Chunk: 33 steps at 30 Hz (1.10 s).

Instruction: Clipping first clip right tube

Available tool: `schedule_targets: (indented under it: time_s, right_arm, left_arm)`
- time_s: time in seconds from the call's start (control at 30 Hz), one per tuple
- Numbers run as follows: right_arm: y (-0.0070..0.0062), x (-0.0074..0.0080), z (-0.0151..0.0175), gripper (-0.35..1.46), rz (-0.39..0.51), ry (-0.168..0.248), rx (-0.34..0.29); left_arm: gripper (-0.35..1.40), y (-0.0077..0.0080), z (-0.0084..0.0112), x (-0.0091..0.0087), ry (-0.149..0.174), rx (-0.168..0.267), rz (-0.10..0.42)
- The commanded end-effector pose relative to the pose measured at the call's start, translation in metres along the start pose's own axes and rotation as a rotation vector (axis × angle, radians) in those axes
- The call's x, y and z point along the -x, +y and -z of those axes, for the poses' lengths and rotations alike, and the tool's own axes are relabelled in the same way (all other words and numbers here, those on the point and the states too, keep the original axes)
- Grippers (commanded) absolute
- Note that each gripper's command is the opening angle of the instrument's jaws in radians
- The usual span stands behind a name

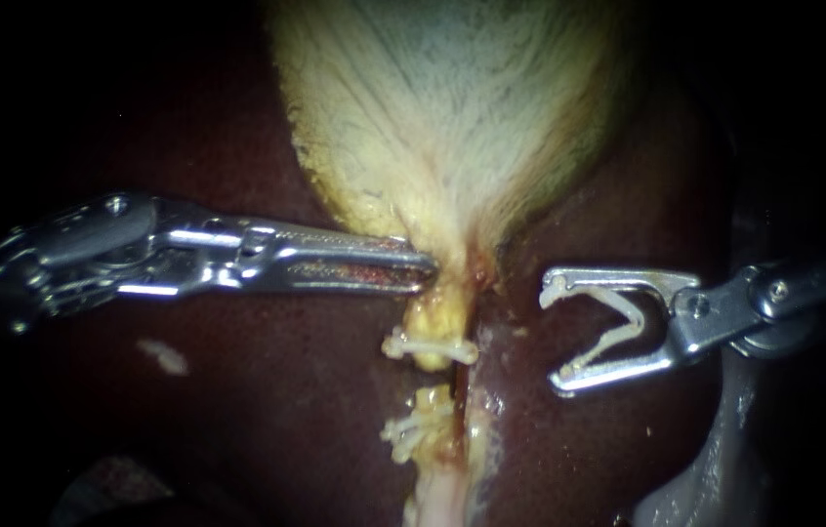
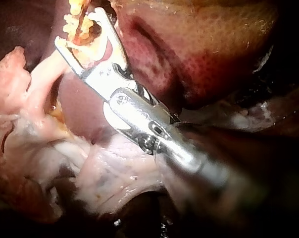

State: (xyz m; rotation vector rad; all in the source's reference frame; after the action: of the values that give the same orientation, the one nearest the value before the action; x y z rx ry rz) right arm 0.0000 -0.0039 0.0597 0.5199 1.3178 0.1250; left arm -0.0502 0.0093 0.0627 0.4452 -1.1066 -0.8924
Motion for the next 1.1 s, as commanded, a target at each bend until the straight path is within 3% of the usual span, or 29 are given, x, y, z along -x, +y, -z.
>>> schedule_targets:
  time_s: [0.03,0.23,0.43,0.63,0.87,1.1]
  right_arm:
    - [-0.0001,0.0001,-0.0001,0.60,0.001,0.000,0.000]
    - [-0.0008,0.0014,-0.0013,0.58,-0.017,-0.002,-0.001]
    - [-0.0018,0.0038,-0.0049,0.58,-0.094,-0.004,-0.030]
    - [-0.0021,0.0061,-0.0090,0.57,-0.138,-0.010,-0.067]
    - [-0.0012,0.0074,-0.0108,0.56,-0.150,-0.013,-0.077]
    - [0.0001,0.0082,-0.0117,0.56,-0.150,-0.017,-0.071]
  left_arm:
    - [-0.35,-0.0001,0.0002,0.0001,0.000,-0.002,0.000]
    - [-0.35,-0.0004,0.0025,0.0014,0.003,-0.011,0.007]
    - [-0.35,-0.0004,0.0059,0.0036,-0.003,0.008,0.020]
    - [-0.35,-0.0012,0.0080,0.0054,-0.016,0.018,0.026]
    - [-0.35,-0.0027,0.0087,0.0062,-0.025,0.018,0.020]
    - [-0.35,-0.0033,0.0088,0.0063,-0.026,0.022,0.021]
